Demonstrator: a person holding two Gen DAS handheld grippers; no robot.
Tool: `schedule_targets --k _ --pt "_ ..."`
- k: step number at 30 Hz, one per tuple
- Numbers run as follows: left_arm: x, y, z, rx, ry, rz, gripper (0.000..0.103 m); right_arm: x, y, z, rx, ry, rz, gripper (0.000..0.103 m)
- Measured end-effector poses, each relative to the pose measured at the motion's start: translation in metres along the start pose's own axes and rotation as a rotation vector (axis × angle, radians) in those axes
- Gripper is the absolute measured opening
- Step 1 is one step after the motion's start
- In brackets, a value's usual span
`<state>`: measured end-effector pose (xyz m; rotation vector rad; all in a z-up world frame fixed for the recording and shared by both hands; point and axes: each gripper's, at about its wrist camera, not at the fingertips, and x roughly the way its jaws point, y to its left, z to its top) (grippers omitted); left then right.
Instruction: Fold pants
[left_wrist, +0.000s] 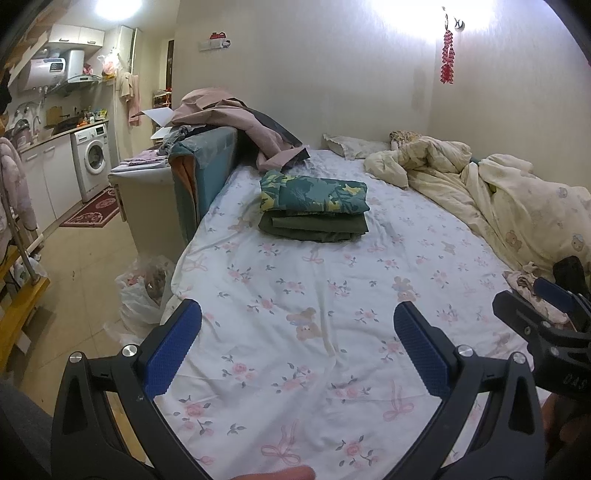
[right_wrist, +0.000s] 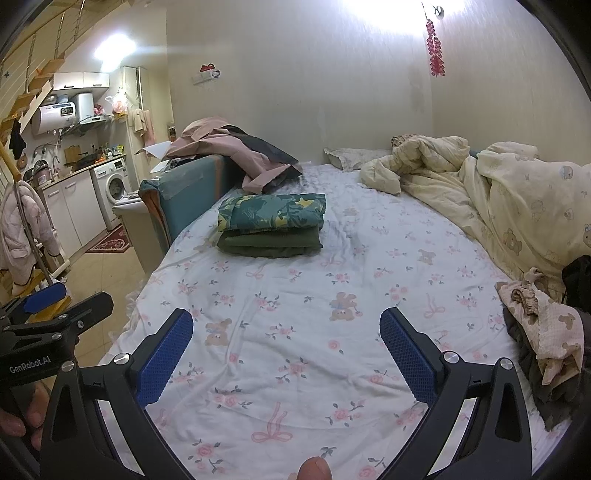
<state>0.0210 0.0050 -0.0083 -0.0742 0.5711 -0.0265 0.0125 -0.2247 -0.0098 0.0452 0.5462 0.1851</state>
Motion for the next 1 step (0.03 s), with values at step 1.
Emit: schedule_targets --k 1 --pt "0.0003 0.0002 0.0001 -0.001 -0.001 0.000 0.103 -0.0003 0.0003 -0.0002 0.001 -0.001 -0.002 0.103"
